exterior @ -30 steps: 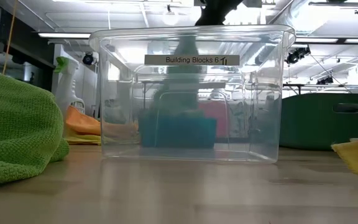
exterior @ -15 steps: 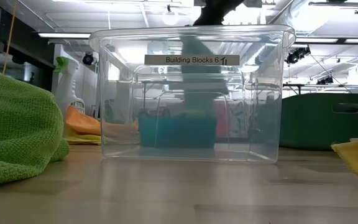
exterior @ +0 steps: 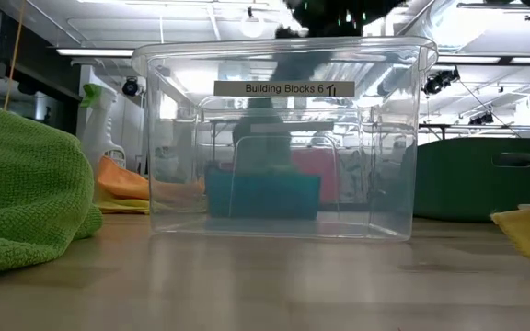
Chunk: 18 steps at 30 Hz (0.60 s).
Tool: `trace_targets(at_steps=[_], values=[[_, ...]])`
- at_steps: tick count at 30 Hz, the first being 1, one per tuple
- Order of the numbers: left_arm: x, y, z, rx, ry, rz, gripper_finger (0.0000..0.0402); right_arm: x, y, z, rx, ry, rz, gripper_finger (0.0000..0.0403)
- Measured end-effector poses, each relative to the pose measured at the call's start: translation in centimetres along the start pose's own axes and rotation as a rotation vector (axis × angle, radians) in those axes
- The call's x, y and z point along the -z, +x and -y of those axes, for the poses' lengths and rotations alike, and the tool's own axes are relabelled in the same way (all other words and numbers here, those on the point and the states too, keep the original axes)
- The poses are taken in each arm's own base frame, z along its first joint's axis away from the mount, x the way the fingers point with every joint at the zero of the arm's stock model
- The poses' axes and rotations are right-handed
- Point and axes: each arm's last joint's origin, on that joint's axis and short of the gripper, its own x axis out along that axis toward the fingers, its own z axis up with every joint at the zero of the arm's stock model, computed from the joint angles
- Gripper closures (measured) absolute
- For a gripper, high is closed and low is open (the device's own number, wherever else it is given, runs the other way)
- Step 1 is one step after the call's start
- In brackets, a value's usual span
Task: Sort microfiber towel by color & place in baskets
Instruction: Put the right green microfiber cloth into the blue bin
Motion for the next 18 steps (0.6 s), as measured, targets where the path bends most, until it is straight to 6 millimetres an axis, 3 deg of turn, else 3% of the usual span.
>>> trace_targets(at_steps=[5,9,13,18], values=[[0.3,0.0,-0.1,-0.008,-0.011,-0.028,0.0163,5.7,3.5,0.0,-0.054,0.118,-0.084,0.0403],[0.3,0.0,-0.1,-0.008,-0.013,-0.028,0.0163,7.6,4.4,-0.4,-0.048,0.200,-0.125,0.0400],[0.4,0.2,-0.2,-0.011,-0.013,-0.034,0.0163,7.6,4.3,-0.4,-0.045,0.214,-0.130,0.0367],[0.8,0.7,-0.4,-0.021,-0.020,-0.066,0.0163,5.6,3.3,-0.7,-0.014,0.148,-0.126,0.0258]])
